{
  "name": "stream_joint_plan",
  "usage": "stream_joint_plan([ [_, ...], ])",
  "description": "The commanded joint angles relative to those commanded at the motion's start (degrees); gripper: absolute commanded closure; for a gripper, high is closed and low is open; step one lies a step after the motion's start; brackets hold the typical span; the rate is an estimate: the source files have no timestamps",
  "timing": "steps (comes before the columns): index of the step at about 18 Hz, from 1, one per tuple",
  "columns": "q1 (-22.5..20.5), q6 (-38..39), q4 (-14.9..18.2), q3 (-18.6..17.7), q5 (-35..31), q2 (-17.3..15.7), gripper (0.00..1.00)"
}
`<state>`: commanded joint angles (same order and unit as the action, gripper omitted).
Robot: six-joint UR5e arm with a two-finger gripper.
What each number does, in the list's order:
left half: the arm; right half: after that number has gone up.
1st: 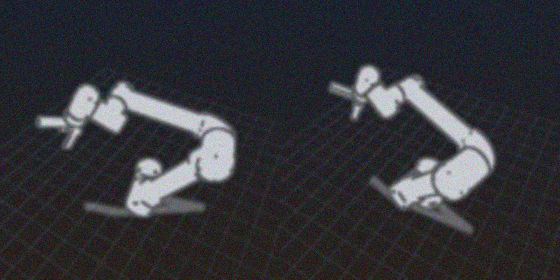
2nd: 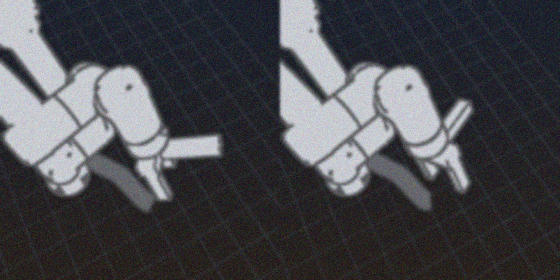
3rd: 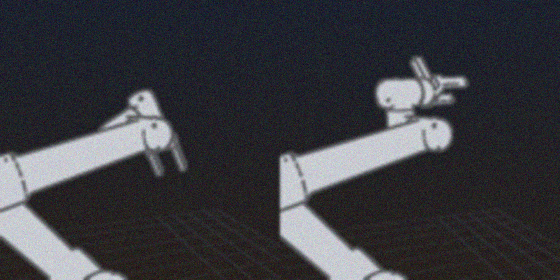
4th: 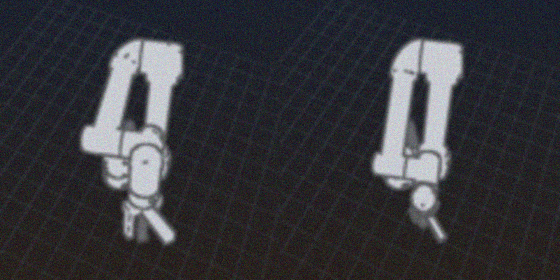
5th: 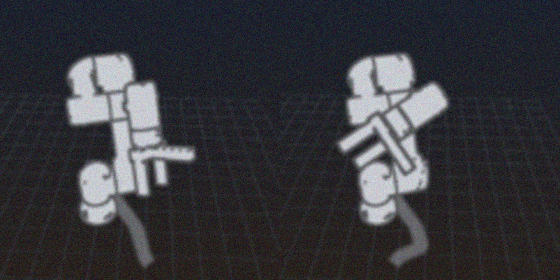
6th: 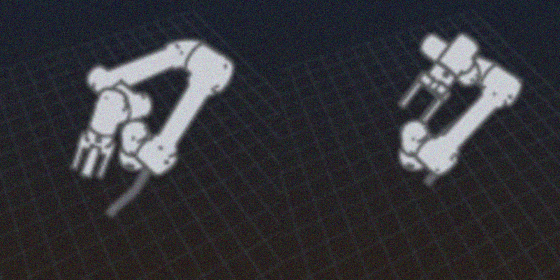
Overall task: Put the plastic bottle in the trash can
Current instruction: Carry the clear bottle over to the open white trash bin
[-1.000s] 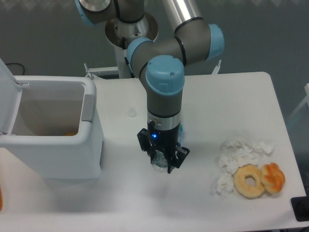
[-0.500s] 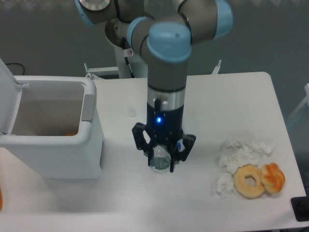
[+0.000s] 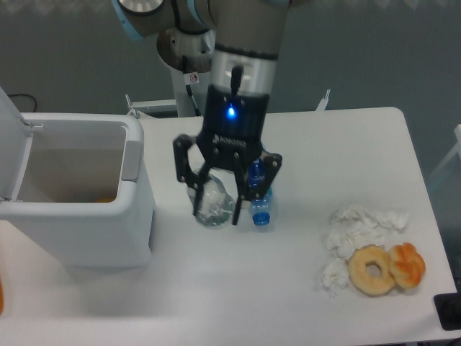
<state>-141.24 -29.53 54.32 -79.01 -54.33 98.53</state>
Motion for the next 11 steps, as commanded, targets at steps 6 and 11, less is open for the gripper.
stream_joint_plan([
  [6,1.06,1.58,-0.18,-3.33,7.11,-4.04,0.43],
  [11,3.33,1.85,-0.26,-6.86,7.48,-7.13,0.43],
])
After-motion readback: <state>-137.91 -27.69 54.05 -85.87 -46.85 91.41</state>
